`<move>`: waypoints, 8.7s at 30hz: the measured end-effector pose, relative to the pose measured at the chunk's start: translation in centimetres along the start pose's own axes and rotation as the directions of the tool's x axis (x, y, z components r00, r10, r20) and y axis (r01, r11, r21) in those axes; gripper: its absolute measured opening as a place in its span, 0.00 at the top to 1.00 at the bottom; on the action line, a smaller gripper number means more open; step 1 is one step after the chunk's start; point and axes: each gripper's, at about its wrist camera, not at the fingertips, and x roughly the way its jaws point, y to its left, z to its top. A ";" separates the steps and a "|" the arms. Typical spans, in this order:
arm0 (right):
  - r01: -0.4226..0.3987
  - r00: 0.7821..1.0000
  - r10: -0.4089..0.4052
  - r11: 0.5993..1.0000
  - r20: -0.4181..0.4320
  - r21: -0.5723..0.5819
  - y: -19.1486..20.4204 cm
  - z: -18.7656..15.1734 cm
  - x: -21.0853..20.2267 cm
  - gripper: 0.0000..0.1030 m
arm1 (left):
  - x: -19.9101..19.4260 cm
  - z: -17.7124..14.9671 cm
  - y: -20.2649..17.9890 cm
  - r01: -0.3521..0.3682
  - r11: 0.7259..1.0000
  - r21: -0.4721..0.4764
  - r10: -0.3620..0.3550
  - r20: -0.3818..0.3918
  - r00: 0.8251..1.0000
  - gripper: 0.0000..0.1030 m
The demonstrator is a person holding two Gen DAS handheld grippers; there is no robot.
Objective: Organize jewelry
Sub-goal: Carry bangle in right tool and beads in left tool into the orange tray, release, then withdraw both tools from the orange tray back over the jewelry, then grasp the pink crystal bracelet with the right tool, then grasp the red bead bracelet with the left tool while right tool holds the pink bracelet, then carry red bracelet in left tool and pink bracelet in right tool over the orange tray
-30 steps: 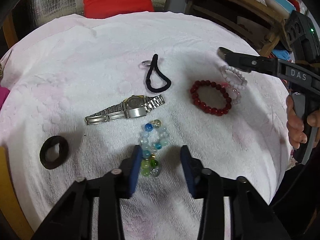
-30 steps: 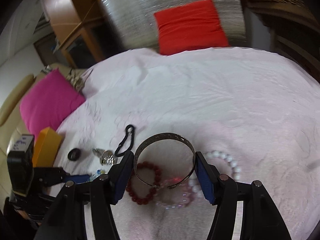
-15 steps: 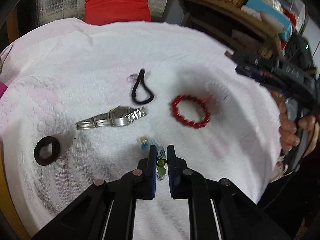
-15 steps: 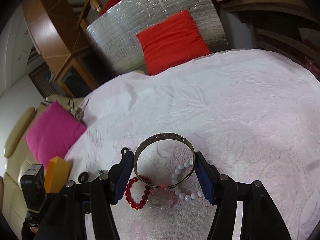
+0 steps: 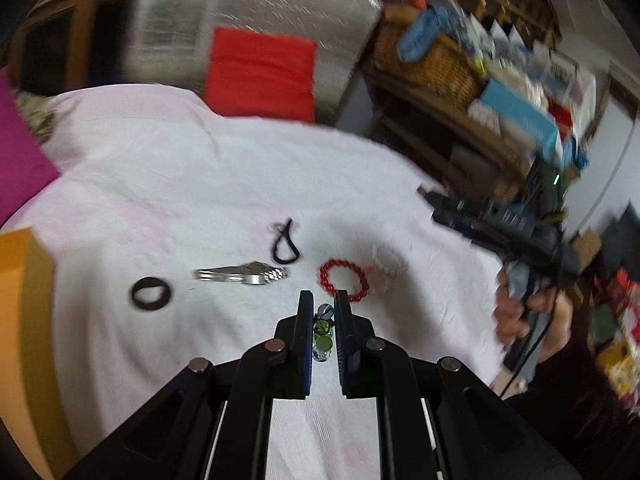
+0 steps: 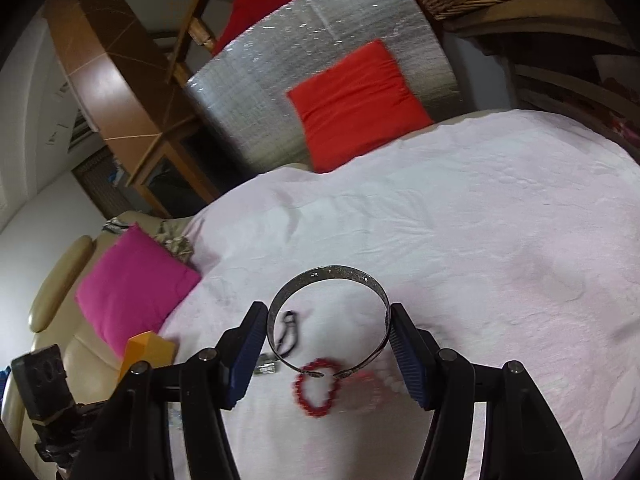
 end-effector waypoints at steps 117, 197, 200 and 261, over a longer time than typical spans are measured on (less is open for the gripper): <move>0.237 0.924 -0.161 0.952 -0.346 0.192 -8.8 -4.1 1.4 0.87 | 13.6 -2.4 -4.5 -0.182 0.971 0.152 0.189 -0.034 0.981 0.45; 0.270 0.918 -0.224 0.957 -0.328 0.102 -3.7 -4.4 4.8 0.42 | 6.4 -1.4 4.7 -0.300 0.953 -0.043 0.299 -0.028 0.954 0.82; 0.281 0.910 -0.240 0.957 -0.339 0.077 -3.2 -4.6 5.8 0.42 | 6.3 -1.4 5.5 -0.318 0.946 -0.060 0.317 -0.032 0.948 0.81; -0.395 0.846 0.175 0.841 -0.504 -0.371 38.2 -13.2 19.5 0.91 | -14.9 -10.9 23.6 -0.590 0.638 -0.495 0.667 -0.027 0.744 0.81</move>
